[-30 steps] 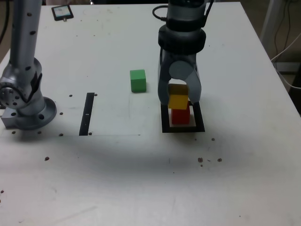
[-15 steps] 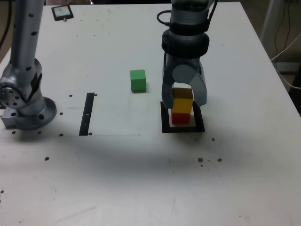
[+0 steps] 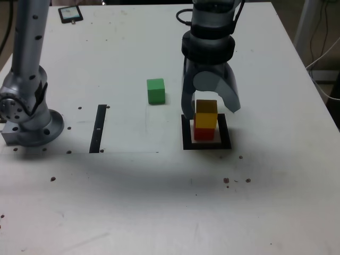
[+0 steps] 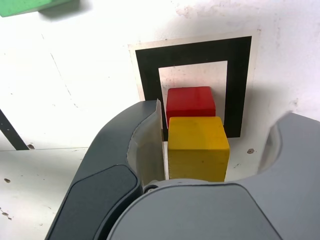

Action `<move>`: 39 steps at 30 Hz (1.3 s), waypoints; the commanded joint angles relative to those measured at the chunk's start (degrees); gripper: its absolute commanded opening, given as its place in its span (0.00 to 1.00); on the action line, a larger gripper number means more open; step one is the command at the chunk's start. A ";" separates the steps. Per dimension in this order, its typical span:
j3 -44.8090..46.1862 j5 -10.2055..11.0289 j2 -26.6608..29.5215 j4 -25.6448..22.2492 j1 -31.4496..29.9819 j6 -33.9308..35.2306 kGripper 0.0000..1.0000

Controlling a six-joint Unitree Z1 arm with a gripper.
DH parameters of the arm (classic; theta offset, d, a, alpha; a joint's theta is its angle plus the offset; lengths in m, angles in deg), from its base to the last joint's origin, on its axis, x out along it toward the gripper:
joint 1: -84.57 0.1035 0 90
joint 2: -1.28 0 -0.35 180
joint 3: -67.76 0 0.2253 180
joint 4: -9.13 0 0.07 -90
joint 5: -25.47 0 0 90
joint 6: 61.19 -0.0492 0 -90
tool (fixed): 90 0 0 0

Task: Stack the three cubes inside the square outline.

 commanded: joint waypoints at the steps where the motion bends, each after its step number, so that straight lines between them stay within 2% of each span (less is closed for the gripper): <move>1: 0.04 0.51 0.80 -0.24 0.14 -0.04 1.00; 9: 2.71 4.74 6.19 0.04 2.08 -1.28 1.00; 18: 10.94 4.93 11.90 -0.10 12.99 -8.05 1.00; 24: 15.60 5.37 12.28 0.89 19.19 -11.19 0.99; 39: 18.28 4.91 6.86 5.28 21.28 -11.46 0.91</move>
